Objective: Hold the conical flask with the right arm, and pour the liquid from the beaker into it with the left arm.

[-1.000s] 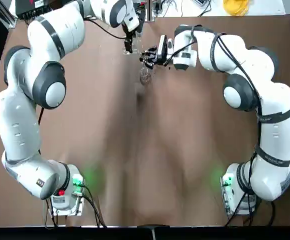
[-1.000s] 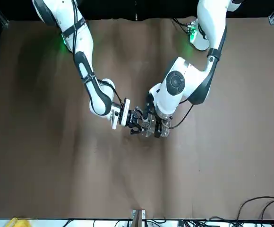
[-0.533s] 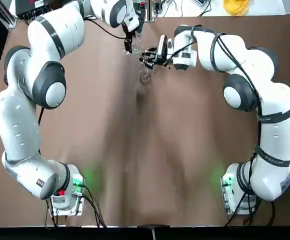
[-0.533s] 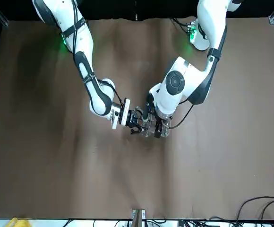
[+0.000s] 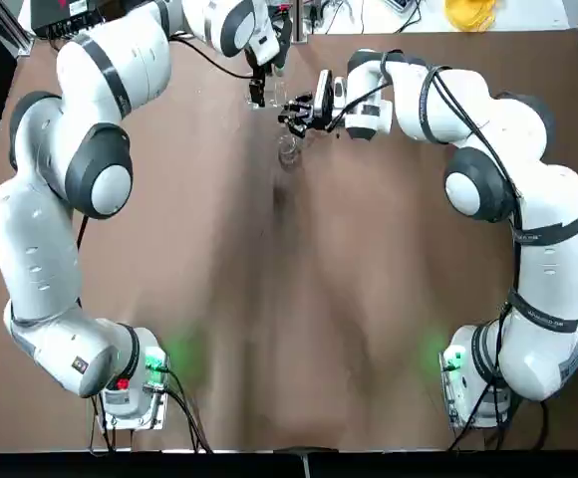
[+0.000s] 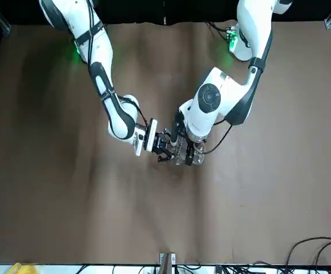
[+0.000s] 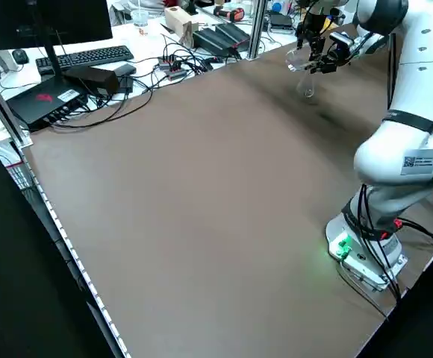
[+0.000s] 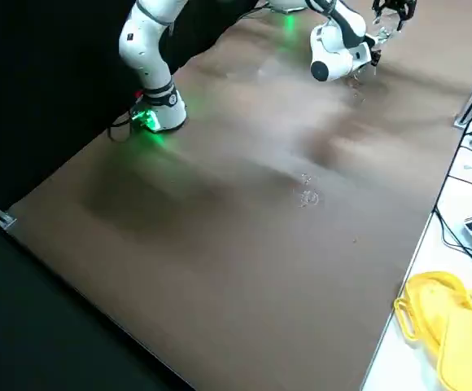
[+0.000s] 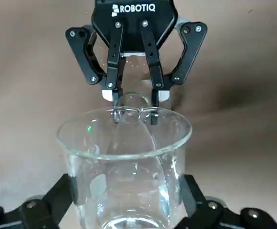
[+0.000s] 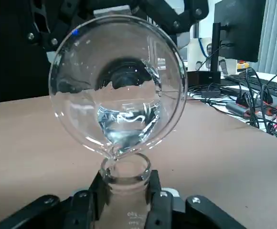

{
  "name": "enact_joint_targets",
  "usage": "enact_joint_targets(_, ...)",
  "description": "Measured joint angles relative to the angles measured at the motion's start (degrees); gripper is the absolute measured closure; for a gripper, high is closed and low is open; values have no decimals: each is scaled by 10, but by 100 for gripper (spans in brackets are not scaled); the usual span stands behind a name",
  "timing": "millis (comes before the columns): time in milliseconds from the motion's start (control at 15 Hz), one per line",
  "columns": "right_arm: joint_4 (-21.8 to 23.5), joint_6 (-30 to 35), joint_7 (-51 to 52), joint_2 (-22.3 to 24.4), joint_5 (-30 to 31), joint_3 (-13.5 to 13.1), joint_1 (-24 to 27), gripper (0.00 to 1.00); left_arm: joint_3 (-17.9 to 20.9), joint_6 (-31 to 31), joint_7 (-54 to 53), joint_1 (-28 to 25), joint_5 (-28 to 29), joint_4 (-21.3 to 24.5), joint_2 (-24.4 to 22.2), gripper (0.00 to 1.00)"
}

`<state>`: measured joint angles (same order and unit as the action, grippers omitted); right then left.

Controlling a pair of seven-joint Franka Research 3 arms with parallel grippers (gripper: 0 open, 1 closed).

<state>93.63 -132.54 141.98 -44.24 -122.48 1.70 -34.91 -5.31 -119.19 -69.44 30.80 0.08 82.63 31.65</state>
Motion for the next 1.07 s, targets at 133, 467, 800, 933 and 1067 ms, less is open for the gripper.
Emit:
enact_joint_targets(133, 0, 0, 0, 0, 0, 0, 0, 61, 0, 0, 0, 0, 3, 0, 0, 4)
enact_joint_targets(467, 0, 0, 0, 0, 0, 0, 0, 61, 0, 0, 1, 0, 3, 0, 0, 4)
enact_joint_targets(800, 0, 0, 0, 0, 0, 0, 0, 61, 2, 0, 19, -6, 3, 0, 0, 4)
enact_joint_targets(933, 0, 0, 0, 0, 0, 0, 0, 61, 2, 0, 28, -12, -8, 0, 0, 4)
enact_joint_targets(1067, 0, 0, 0, 0, 0, 0, 0, 61, 2, 0, 29, -22, -41, 0, 0, 4)
